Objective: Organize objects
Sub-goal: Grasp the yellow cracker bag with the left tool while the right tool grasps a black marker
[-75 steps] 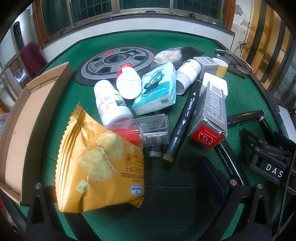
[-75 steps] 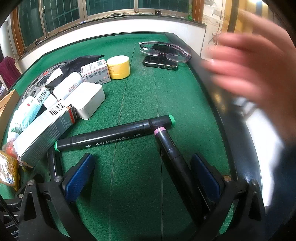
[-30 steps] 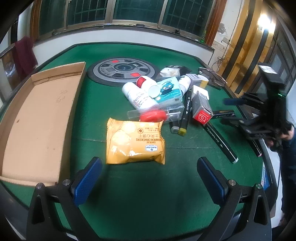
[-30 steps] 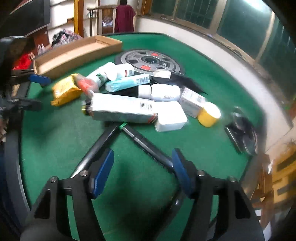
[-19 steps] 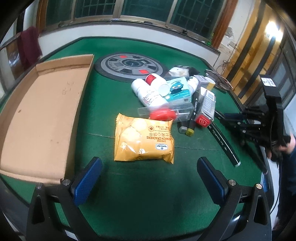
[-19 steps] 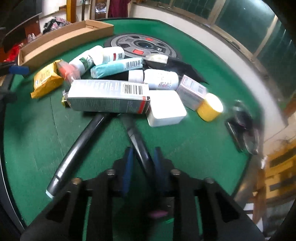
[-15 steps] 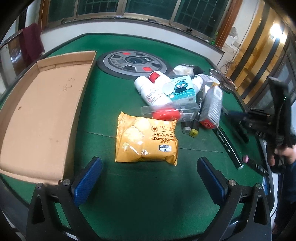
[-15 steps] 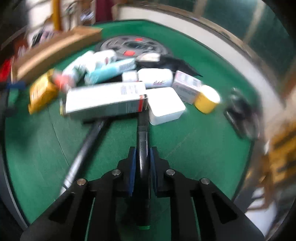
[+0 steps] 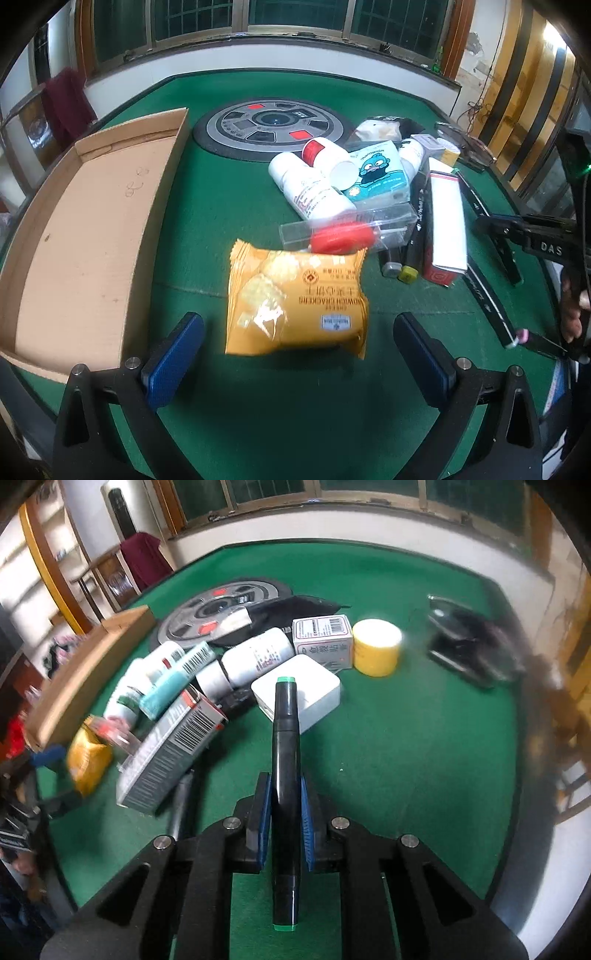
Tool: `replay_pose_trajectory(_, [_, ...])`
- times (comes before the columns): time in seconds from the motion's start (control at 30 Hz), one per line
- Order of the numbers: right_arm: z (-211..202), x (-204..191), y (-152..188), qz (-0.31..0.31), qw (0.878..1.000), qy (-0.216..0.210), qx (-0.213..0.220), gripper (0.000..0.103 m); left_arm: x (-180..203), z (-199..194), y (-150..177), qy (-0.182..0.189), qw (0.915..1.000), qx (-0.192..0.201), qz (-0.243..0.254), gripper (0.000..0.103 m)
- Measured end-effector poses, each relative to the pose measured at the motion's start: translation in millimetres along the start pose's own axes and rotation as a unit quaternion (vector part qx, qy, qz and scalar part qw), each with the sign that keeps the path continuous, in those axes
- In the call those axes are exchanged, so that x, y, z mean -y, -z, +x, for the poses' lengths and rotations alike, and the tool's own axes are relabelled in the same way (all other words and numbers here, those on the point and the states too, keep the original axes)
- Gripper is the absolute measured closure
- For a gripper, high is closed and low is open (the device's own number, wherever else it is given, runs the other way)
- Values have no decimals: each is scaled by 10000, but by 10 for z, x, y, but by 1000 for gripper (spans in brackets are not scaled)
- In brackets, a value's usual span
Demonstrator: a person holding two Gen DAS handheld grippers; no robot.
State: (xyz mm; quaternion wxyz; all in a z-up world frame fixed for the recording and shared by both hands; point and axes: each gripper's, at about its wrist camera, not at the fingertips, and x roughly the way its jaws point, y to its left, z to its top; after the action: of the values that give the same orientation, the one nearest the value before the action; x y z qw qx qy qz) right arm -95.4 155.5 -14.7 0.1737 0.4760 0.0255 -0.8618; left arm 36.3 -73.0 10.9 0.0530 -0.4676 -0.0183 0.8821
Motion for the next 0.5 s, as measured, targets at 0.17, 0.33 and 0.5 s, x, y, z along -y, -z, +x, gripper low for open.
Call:
replay_pose_trajectory(0.17, [2, -53, 55, -39, 9998, 182, 3, 91, 83, 127, -46, -477, 9987, -33, 154, 16])
replay_pose_trajectory(0.33, [-19, -58, 111, -81, 9996, 257, 56, 90, 129, 110, -34, -455, 9986, 60, 251, 40])
replay_pose_trajectory(0.5, [-41, -123, 187, -308, 9991, 297, 42, 77, 124, 121, -24, -444, 9988, 36, 209, 40])
